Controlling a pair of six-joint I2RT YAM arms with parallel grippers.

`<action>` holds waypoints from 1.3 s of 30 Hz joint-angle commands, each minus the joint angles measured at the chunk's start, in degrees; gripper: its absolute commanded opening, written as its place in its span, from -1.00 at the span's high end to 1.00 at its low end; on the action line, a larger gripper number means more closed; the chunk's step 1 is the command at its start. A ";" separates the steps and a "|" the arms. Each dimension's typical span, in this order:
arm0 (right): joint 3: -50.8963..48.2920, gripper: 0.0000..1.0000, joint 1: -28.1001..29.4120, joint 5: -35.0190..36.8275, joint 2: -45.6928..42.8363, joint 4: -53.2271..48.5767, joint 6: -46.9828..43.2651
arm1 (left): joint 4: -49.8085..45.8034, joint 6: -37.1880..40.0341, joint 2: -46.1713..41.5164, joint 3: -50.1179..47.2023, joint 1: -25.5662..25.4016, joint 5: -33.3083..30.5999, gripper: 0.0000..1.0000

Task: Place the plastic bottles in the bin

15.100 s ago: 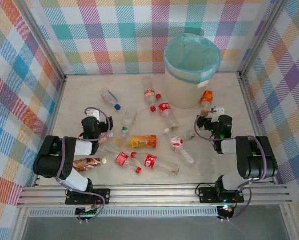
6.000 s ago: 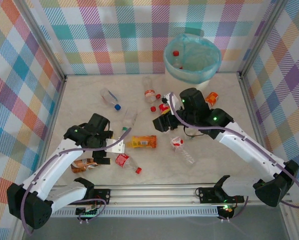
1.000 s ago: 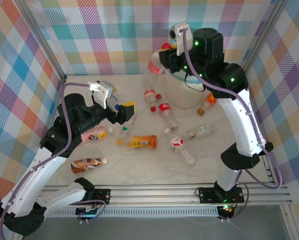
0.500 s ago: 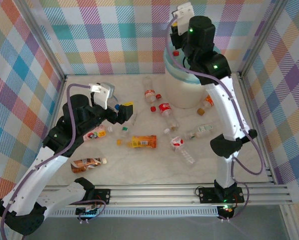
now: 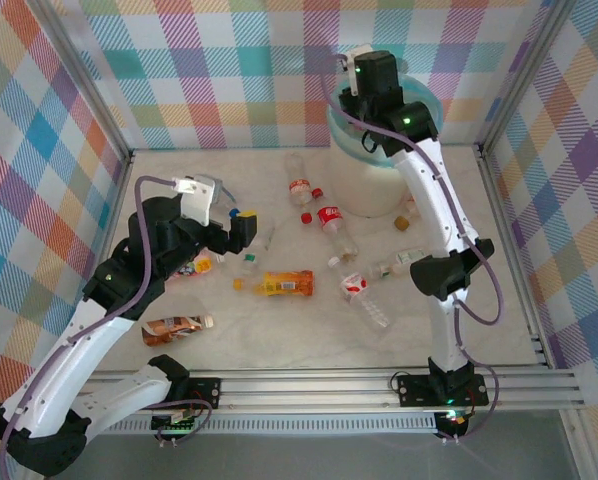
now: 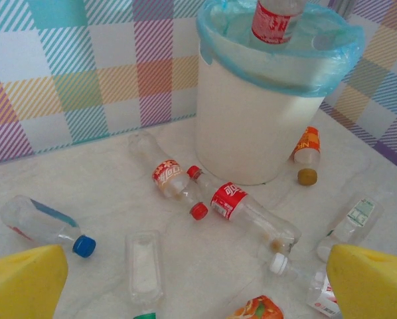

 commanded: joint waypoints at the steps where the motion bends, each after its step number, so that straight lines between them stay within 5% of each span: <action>1: -1.11 0.56 -1.96 -2.86 1.58 -4.51 5.43 | -1.65 -1.27 -1.32 -0.65 -0.23 -1.22 -1.00; 14: -2.46 0.42 -8.37 -11.24 8.98 -5.74 8.59 | -2.14 -1.68 -1.32 -0.49 -0.23 -1.70 -1.00; 22: 0.21 -0.34 -9.16 -14.48 9.53 -5.18 9.63 | -4.26 -2.16 -0.46 1.24 -0.14 -2.62 -1.00; 39: -2.84 -0.41 -0.91 -14.98 -10.16 -3.36 9.23 | -17.99 -0.74 3.34 9.81 1.43 -8.28 -1.00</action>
